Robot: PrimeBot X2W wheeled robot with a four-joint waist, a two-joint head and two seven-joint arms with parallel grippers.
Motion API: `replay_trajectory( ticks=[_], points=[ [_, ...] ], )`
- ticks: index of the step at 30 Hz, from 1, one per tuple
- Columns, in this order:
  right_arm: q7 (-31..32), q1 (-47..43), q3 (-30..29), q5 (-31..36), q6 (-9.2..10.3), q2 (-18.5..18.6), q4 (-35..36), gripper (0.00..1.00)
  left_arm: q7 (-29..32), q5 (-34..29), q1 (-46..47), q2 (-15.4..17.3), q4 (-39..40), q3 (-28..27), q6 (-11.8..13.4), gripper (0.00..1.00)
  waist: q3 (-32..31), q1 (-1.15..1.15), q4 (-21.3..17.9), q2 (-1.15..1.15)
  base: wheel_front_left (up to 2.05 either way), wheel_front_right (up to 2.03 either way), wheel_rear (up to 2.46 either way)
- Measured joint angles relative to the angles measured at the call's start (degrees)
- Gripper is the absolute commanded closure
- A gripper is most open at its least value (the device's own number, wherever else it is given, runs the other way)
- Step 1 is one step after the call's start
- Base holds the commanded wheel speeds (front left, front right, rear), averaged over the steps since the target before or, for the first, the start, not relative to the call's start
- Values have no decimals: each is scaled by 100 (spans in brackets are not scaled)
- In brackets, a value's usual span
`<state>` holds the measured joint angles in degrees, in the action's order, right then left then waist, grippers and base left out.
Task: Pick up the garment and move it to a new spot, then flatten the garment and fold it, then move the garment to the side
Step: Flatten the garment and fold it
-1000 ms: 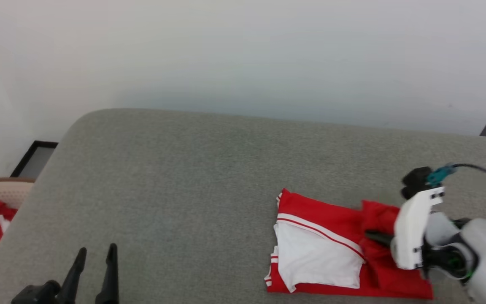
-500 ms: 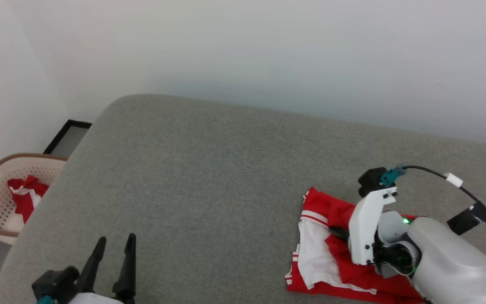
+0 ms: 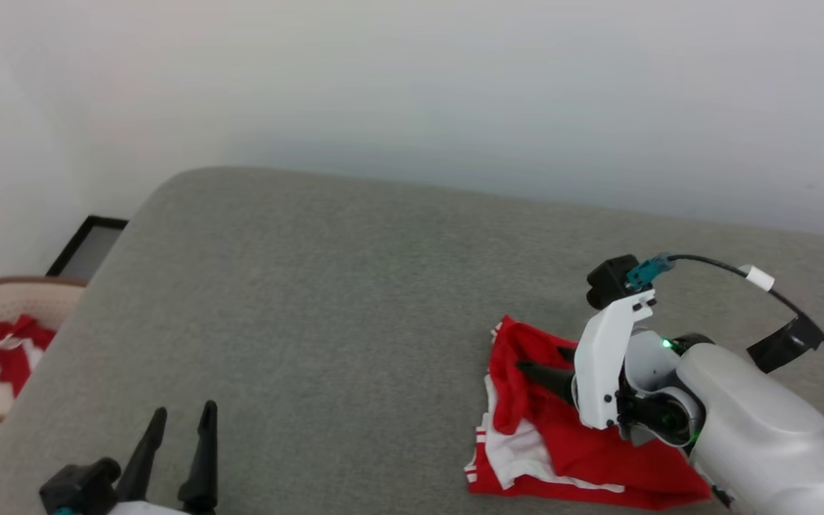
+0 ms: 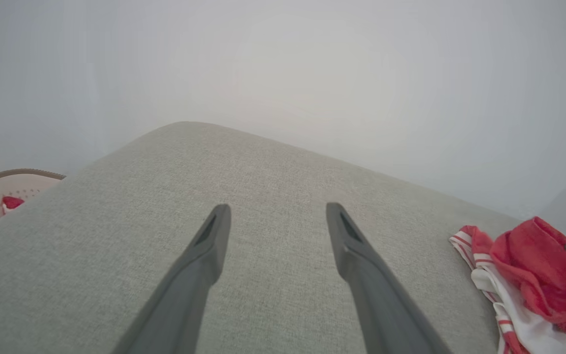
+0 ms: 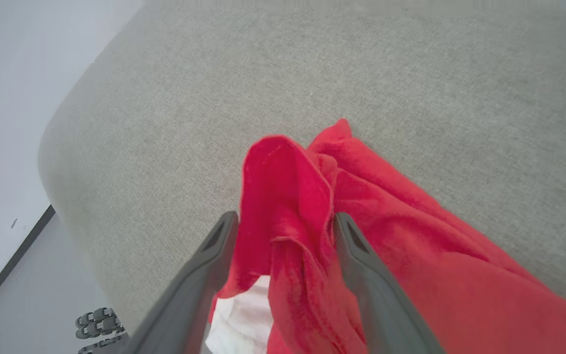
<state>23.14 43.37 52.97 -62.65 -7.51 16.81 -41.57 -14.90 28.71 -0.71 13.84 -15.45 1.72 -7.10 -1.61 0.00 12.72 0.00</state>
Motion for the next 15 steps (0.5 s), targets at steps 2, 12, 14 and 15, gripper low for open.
replay_trajectory(
  ticks=[2, 12, 14, 15],
  points=[
    [-68, 9, 27, -38, 0, 101, 191, 0, -1, 2, -55, 31, 16, -35, -2, 0, -22, 0, -97, 0, 0, 0, 0],
    [-801, -140, -26, -73, 0, 801, 1078, 0, -19, -67, -216, 93, 202, -162, 8, 0, -120, 0, -711, 0, 0, 0, 0],
    [-1099, -203, -75, 4, 0, 968, 1237, 0, -19, -99, -235, 101, 245, -187, 13, 0, -138, 0, -839, 0, 0, 0, 0],
    [-1244, -235, -87, 38, 0, 1057, 1347, 0, -18, -124, -258, 102, 271, -202, 30, 0, -146, 0, -901, 0, 0, 0, 0]
  ],
)
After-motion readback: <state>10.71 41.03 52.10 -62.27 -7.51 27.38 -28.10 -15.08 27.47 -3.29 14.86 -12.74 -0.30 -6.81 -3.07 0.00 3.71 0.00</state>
